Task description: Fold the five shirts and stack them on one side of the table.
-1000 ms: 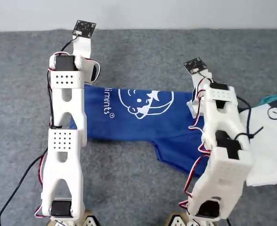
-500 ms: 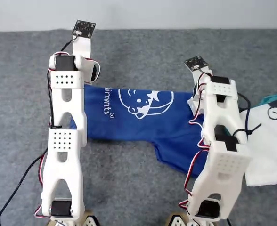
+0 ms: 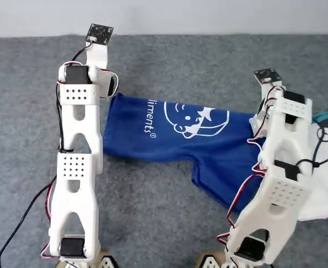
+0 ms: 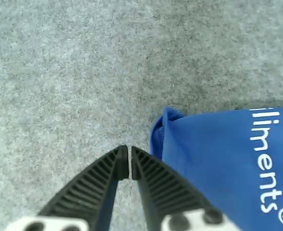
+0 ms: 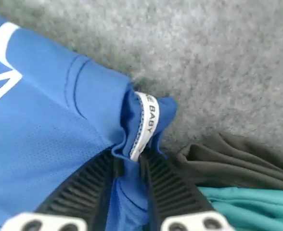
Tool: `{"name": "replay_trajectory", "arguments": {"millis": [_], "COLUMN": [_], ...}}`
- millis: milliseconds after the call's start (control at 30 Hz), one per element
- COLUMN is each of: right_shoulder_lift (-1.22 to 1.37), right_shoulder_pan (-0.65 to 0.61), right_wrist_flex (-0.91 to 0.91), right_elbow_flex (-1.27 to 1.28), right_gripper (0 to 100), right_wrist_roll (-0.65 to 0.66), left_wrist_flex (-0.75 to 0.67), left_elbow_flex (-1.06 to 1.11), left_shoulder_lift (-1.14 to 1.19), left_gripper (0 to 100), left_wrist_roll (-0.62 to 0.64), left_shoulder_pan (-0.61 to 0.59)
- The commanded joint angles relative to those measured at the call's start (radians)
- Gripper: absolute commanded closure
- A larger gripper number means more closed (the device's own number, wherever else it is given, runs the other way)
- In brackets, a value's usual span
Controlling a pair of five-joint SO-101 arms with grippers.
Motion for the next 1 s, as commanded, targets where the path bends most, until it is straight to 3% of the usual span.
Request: {"name": "replay_trajectory", "arguments": {"millis": [0,200,400,533,667,967], "right_shoulder_lift": [-0.005,-0.007,-0.005,-0.004,-0.004,-0.005], "right_shoulder_pan": [0.024,0.022,0.024,0.021,0.025,0.021], "right_wrist_flex": [0.007,0.031,0.062,0.062,0.062,0.062], "right_elbow_flex": [-0.038,-0.038,-0.038,-0.037,-0.037,-0.037], "right_gripper": [98.5,98.8,98.8,98.8,98.8,98.8], "right_wrist_roll": [-0.005,-0.005,-0.006,-0.006,-0.006,-0.006], "left_wrist_flex": [0.023,0.02,0.011,-0.137,-0.342,-0.341], "left_elbow_flex": [0.015,0.036,-0.071,-0.004,0.044,0.047], "left_shoulder_lift": [-0.084,-0.089,-0.132,-0.101,0.002,0.15], "left_gripper": [98,98,98,98,98,98], "left_wrist_roll": [0.009,0.011,0.011,0.011,0.011,-0.008], "left_shoulder_pan": [0.003,0.015,0.109,0.16,0.158,0.052]}}
